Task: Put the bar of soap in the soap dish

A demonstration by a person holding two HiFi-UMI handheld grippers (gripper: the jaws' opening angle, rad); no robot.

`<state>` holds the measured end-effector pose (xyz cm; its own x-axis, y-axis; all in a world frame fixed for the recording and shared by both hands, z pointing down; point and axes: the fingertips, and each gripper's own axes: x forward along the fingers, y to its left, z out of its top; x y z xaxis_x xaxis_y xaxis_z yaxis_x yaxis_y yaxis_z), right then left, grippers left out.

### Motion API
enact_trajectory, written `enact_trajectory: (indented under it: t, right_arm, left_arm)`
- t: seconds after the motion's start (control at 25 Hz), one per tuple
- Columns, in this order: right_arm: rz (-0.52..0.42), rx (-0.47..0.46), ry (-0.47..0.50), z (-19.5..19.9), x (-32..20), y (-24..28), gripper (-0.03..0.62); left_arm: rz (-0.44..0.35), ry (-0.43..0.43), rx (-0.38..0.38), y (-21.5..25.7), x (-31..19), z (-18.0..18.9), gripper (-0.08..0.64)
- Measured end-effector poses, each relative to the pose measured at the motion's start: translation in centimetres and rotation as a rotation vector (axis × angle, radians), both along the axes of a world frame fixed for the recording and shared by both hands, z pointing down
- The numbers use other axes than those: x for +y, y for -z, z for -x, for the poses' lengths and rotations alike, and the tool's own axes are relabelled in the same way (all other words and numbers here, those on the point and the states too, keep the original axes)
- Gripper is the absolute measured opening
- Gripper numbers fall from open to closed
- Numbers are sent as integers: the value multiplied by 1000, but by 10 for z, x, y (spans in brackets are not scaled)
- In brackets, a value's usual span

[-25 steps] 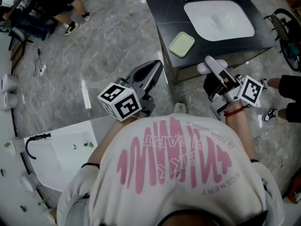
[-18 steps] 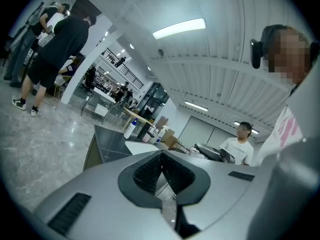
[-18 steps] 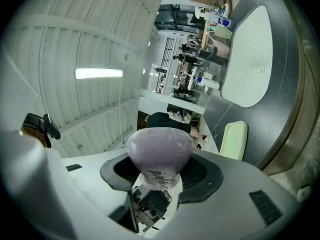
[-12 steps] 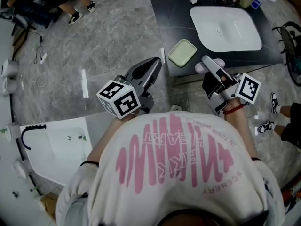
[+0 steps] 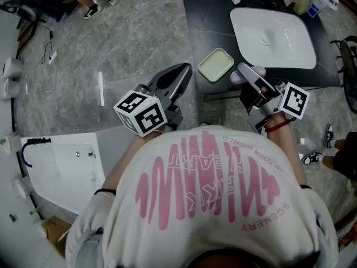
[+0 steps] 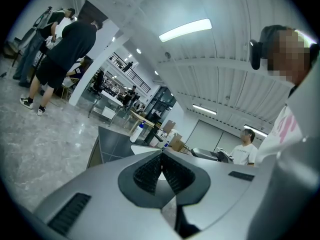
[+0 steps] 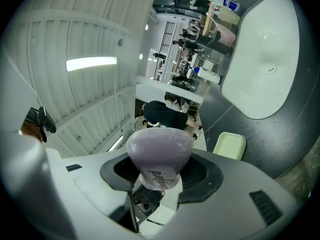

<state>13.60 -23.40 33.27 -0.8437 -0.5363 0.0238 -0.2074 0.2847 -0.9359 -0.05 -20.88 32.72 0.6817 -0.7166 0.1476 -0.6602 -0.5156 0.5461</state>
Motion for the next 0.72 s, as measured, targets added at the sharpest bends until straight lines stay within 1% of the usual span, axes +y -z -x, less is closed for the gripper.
enact_trajectory:
  t: [0.12, 0.28, 0.48, 0.72]
  right_arm:
    - [-15, 9, 13, 0, -5, -4, 216]
    - [-25, 34, 15, 2, -15, -17, 216]
    - [-35, 48, -24, 7, -27, -30, 216]
    - [-68, 166, -37, 14, -38, -46, 215]
  left_arm:
    - [5, 6, -10, -3, -4, -2, 0]
    - [27, -1, -43, -11, -7, -3, 0]
    - [38, -21, -85, -22, -17, -3, 0]
    - [54, -79, -79, -37, -36, -12, 0]
